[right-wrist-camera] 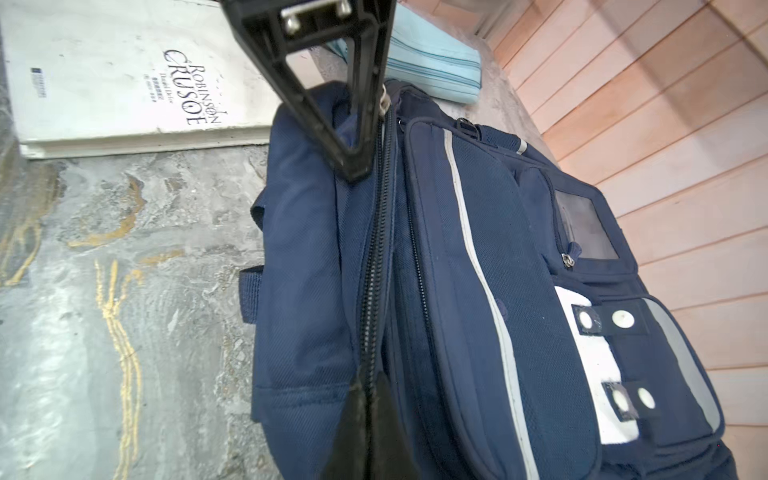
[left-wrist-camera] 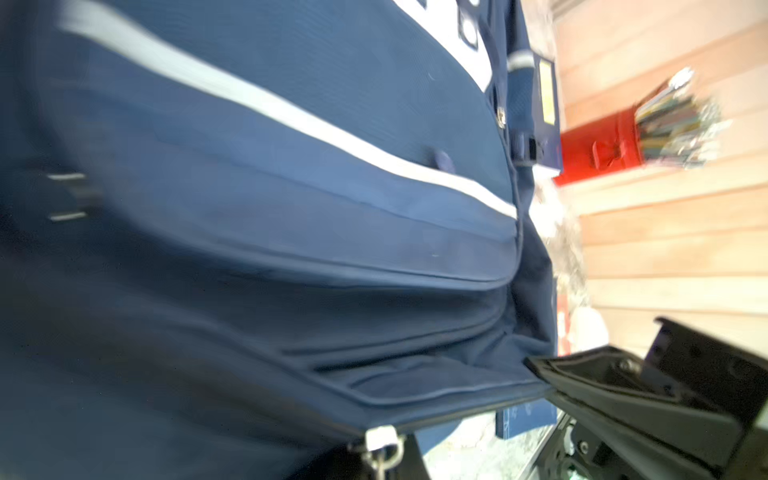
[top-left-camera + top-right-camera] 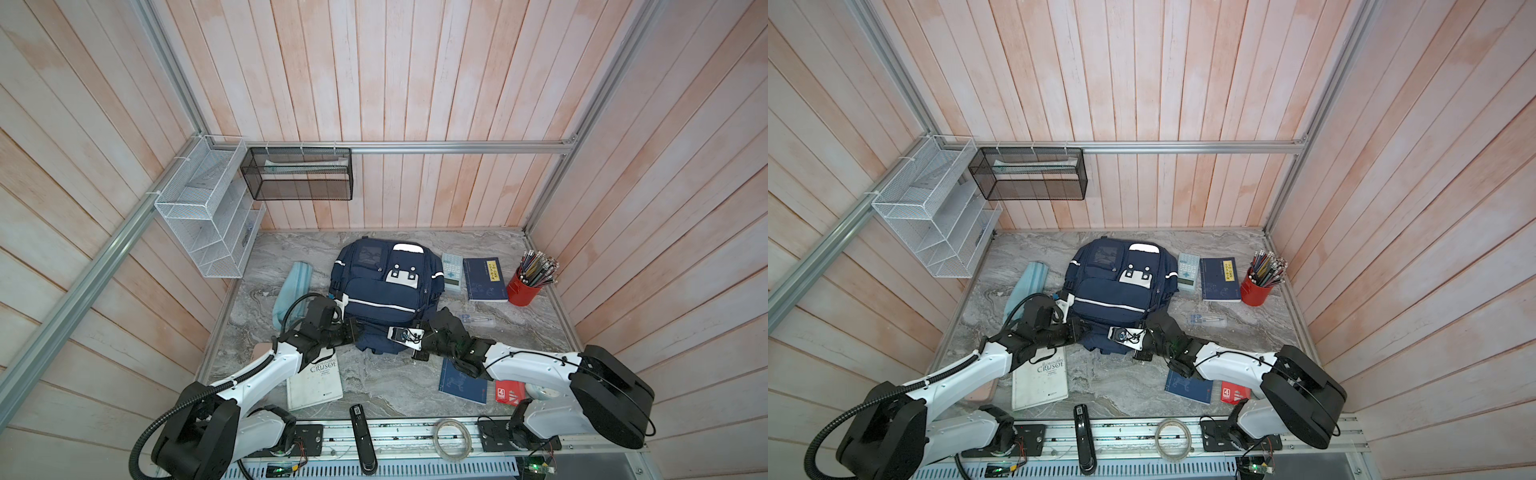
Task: Pack the student bag
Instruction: 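Hold the backpack with the left gripper while the right gripper pulls the zipper open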
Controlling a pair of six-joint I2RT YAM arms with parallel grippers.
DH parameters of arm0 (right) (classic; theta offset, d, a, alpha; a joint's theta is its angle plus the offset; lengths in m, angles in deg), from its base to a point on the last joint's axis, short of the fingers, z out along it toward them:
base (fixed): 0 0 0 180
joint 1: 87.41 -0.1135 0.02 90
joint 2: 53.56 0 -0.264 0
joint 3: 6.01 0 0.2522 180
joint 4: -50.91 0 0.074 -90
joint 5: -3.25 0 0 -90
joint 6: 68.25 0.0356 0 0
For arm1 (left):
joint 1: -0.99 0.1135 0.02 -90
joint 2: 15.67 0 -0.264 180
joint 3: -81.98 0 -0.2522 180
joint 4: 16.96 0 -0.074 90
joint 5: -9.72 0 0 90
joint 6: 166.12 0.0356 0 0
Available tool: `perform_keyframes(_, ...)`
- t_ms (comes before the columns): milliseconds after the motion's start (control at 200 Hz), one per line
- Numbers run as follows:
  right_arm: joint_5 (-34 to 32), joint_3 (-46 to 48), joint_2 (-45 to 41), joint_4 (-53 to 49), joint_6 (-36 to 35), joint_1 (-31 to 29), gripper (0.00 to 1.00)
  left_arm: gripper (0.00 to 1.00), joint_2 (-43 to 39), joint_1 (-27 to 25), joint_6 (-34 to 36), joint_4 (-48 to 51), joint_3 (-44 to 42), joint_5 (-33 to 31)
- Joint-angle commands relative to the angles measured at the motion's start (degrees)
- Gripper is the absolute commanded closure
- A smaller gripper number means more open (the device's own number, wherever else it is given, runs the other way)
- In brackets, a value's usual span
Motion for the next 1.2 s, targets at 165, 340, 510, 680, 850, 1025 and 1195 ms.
perform_keyframes(165,-3.5,8.2,-6.8,6.1,3.4,4.9,1.00,1.00,2.7,6.4,5.3,-3.1,2.8,-2.2)
perform_keyframes(340,-9.0,7.7,-5.5,7.2,4.4,5.4,0.97,1.00,-2.3,-4.7,2.5,0.3,0.3,-6.6)
perform_keyframes(510,-5.4,3.2,-3.9,4.3,11.1,5.5,0.50,1.00,-4.4,-12.3,-2.4,-1.7,-1.1,-6.2)
perform_keyframes(680,9.4,2.6,-7.1,1.6,11.8,5.2,0.32,1.00,-1.4,-18.3,-4.4,-3.4,1.6,-6.7)
perform_keyframes(850,10.6,2.0,-5.5,0.1,13.5,2.6,0.35,1.00,1.1,-22.3,-5.6,-5.3,3.3,-5.9)
perform_keyframes(1025,9.8,-1.7,0.4,-2.3,14.0,1.6,0.50,1.00,0.5,-22.3,-4.8,-4.4,3.7,-5.8)
perform_keyframes(1195,10.3,-5.9,4.9,-5.6,12.3,0.3,0.95,1.00,0.9,-21.9,-2.7,-2.6,4.6,-5.2)
